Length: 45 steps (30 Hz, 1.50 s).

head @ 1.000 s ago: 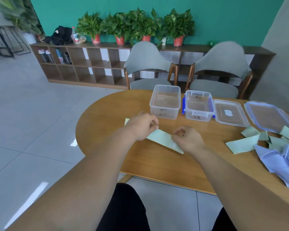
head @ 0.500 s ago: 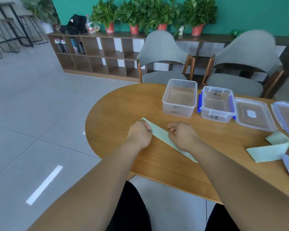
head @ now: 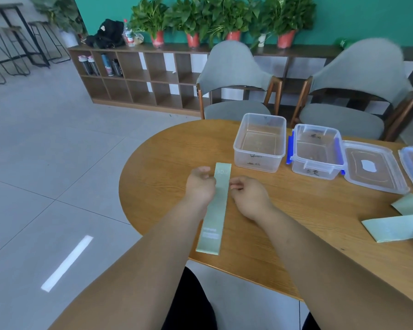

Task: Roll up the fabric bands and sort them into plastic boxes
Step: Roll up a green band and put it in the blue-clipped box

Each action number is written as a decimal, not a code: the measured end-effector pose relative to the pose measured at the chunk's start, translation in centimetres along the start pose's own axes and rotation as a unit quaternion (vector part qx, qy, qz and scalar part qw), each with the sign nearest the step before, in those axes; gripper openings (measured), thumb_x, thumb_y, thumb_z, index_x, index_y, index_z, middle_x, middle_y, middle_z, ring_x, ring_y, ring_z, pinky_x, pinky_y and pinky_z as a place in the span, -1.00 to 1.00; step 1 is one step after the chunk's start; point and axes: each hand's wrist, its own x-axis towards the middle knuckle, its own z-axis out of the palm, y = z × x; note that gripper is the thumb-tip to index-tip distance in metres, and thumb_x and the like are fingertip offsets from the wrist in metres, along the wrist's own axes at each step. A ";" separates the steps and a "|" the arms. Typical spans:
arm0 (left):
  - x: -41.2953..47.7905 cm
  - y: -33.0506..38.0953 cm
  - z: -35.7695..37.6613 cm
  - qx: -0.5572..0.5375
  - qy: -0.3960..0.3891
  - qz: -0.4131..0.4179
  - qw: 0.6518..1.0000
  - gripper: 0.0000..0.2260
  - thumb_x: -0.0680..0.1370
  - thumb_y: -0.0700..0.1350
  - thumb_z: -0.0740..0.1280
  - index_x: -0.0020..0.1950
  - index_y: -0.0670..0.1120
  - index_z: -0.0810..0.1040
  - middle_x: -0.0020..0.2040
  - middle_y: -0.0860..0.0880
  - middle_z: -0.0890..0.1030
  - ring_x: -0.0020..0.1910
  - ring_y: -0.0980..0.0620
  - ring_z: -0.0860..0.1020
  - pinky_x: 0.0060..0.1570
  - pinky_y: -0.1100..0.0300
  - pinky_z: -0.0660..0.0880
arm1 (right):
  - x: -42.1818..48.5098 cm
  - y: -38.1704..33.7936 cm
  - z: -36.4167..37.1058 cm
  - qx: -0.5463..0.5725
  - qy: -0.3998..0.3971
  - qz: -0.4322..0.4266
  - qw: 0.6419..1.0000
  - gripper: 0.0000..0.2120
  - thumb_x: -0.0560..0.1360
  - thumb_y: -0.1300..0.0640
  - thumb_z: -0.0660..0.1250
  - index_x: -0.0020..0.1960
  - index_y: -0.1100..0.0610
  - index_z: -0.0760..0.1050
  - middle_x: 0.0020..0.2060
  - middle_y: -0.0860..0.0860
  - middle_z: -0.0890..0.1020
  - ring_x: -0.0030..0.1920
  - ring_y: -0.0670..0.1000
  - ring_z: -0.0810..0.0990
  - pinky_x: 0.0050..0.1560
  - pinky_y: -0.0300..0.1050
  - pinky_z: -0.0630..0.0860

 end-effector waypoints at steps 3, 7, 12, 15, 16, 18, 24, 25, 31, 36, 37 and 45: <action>0.3 -0.3 -0.2 -0.004 0.020 -0.004 1.000 -0.63 0.62 -0.25 0.19 0.32 0.13 0.47 0.18 0.08 0.56 0.08 0.01 0.61 0.18 -0.01 0.59 | 0.3 -0.1 0.2 -0.001 0.005 0.002 1.000 -0.60 0.60 0.13 0.29 0.43 0.08 0.53 0.28 -0.03 0.64 0.27 -0.02 0.60 0.20 -0.23 0.44; 1.0 -0.2 -0.1 -0.024 0.017 -0.019 0.999 -0.62 0.59 -0.25 0.22 0.30 0.13 0.47 0.18 -0.04 0.65 0.02 -0.08 0.67 0.14 -0.04 0.64 | 1.4 -0.7 1.2 0.003 -0.020 0.002 1.000 -0.52 0.61 0.25 0.21 0.51 0.07 0.46 0.39 0.00 0.58 0.35 0.00 0.55 0.27 -0.24 0.40; 1.6 -0.1 -0.9 -0.039 0.001 -0.012 0.999 -0.62 0.62 -0.28 0.24 0.37 0.06 0.44 0.08 0.03 0.63 -0.09 0.05 0.62 -0.16 0.21 0.52 | 2.8 -1.3 1.8 0.021 -0.039 0.009 0.999 -0.51 0.60 0.23 0.20 0.51 0.02 0.45 0.37 -0.02 0.59 0.33 -0.03 0.56 0.22 -0.18 0.48; 2.3 0.1 -1.3 -0.023 -0.008 -0.013 1.000 -0.59 0.62 -0.25 0.22 0.43 0.06 0.42 0.22 0.01 0.59 0.05 0.02 0.61 -0.10 0.19 0.49 | 3.1 -1.2 1.8 0.031 -0.023 0.020 0.999 -0.55 0.62 0.20 0.21 0.48 0.02 0.48 0.38 -0.07 0.59 0.34 -0.04 0.56 0.19 -0.19 0.47; 2.6 0.2 -1.3 -0.017 -0.013 -0.014 1.000 -0.58 0.62 -0.24 0.22 0.45 0.06 0.41 0.23 0.00 0.60 0.06 0.01 0.61 -0.08 0.18 0.51 | 3.3 -1.3 1.7 0.031 -0.020 0.021 0.999 -0.56 0.62 0.19 0.22 0.48 0.02 0.49 0.38 -0.08 0.59 0.34 -0.04 0.56 0.19 -0.19 0.47; 3.2 0.4 -1.0 -0.012 -0.031 -0.013 0.999 -0.57 0.61 -0.25 0.23 0.46 0.05 0.38 0.16 0.01 0.66 -0.02 0.03 0.64 -0.04 0.16 0.56 | 3.7 -1.6 1.7 0.033 -0.032 0.017 0.999 -0.54 0.62 0.21 0.21 0.50 0.02 0.46 0.42 -0.06 0.56 0.37 -0.03 0.54 0.27 -0.14 0.49; 4.3 1.0 -0.9 -0.015 -0.061 -0.011 0.998 -0.51 0.60 -0.26 0.25 0.49 0.07 0.35 0.11 0.05 0.68 0.14 -0.02 0.67 0.32 -0.01 0.57 | 4.7 -2.9 0.9 0.047 -0.043 0.019 0.998 -0.53 0.63 0.18 0.21 0.53 -0.01 0.42 0.36 -0.01 0.58 0.29 0.00 0.56 0.16 -0.11 0.54; 4.1 1.1 -1.2 -0.004 -0.052 -0.006 0.999 -0.52 0.60 -0.25 0.25 0.50 0.07 0.35 0.15 0.07 0.63 0.17 -0.02 0.64 0.35 -0.02 0.54 | 4.3 -2.7 0.6 0.044 -0.021 0.021 0.999 -0.56 0.64 0.15 0.23 0.51 0.00 0.44 0.33 -0.04 0.59 0.29 -0.02 0.56 0.12 -0.18 0.50; 2.9 -0.4 -2.4 0.086 -0.027 0.004 0.996 -0.53 0.63 -0.16 0.29 0.55 0.03 0.35 0.21 0.05 0.57 0.17 0.00 0.60 0.33 -0.05 0.55 | 1.1 -1.0 0.3 -0.042 0.032 0.015 0.998 -0.66 0.63 0.12 0.26 0.38 0.06 0.56 0.26 -0.06 0.65 0.28 -0.01 0.60 0.11 -0.21 0.44; 1.3 -0.5 -1.9 0.043 -0.056 0.013 0.997 -0.59 0.64 -0.23 0.21 0.49 -0.01 0.37 0.01 0.06 0.66 0.12 0.02 0.65 0.29 -0.06 0.59 | 0.2 -1.2 0.6 -0.002 0.007 0.009 1.000 -0.64 0.59 0.14 0.24 0.35 0.02 0.57 0.23 -0.09 0.67 0.29 -0.05 0.60 0.18 -0.21 0.47; 1.0 -0.7 -2.0 0.048 -0.043 0.018 0.998 -0.62 0.65 -0.22 0.21 0.47 -0.01 0.39 0.01 0.07 0.65 0.11 0.03 0.65 0.28 -0.05 0.59 | -0.2 -1.3 0.2 -0.008 0.021 0.014 1.000 -0.64 0.59 0.15 0.24 0.35 0.04 0.57 0.21 -0.07 0.67 0.27 -0.04 0.61 0.17 -0.21 0.46; -2.4 -3.5 -2.4 0.187 -0.019 0.121 0.975 -0.69 0.64 -0.20 0.17 0.37 0.00 0.46 0.04 0.02 0.69 0.05 -0.03 0.68 0.15 -0.08 0.63 | -3.9 -0.5 0.5 -0.040 0.026 -0.019 0.999 -0.67 0.57 0.18 0.23 0.27 0.03 0.61 0.07 -0.10 0.72 0.15 -0.08 0.66 0.08 -0.28 0.47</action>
